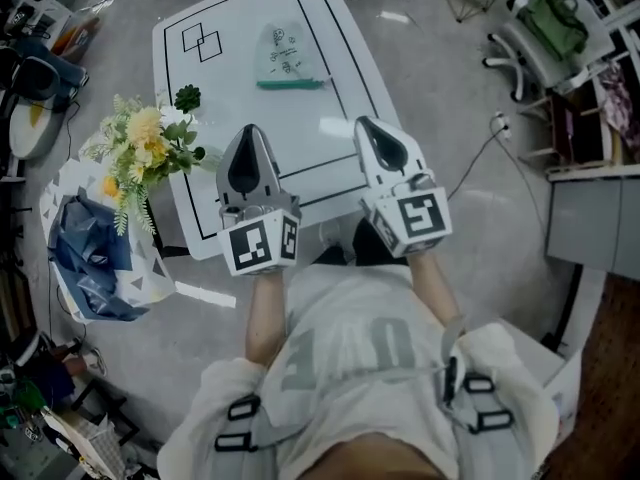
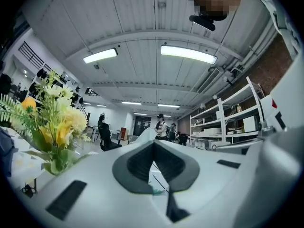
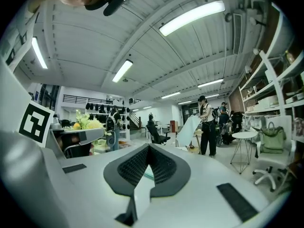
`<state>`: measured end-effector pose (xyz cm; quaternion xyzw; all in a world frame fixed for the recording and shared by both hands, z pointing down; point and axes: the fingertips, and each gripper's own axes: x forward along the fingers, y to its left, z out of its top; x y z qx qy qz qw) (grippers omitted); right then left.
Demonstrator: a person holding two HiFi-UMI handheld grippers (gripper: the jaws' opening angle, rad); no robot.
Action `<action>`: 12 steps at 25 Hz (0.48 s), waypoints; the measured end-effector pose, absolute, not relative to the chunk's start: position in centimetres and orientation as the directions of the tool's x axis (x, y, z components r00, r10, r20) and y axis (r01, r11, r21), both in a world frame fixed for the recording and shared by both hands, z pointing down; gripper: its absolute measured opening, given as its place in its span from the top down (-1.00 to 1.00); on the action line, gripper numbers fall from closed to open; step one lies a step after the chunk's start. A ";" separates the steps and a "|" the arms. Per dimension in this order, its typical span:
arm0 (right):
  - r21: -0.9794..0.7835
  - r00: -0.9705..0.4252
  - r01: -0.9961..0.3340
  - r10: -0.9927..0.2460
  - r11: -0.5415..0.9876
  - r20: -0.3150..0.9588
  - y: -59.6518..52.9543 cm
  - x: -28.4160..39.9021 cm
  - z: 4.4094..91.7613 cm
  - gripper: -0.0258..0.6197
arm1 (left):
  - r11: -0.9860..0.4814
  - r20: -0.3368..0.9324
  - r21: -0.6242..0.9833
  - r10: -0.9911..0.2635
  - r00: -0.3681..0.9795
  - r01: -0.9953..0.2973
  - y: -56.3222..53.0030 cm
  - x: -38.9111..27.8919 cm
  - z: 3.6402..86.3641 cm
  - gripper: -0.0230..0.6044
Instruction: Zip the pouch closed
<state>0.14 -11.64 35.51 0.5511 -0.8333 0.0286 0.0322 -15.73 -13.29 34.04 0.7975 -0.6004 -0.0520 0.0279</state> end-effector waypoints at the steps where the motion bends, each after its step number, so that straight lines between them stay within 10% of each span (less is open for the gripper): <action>1: -0.013 -0.392 -0.920 -0.916 0.393 0.089 -11.9 0.2 35.6 0.90 | -0.276 -0.045 0.113 -0.961 0.273 -0.954 -13.5 -15.6 34.2 0.90; 12: -0.032 -0.466 -0.884 -0.878 0.466 0.111 -16.0 1.3 36.7 0.90 | -0.186 -0.039 0.099 -0.982 0.183 -0.978 -15.8 -14.6 34.2 0.90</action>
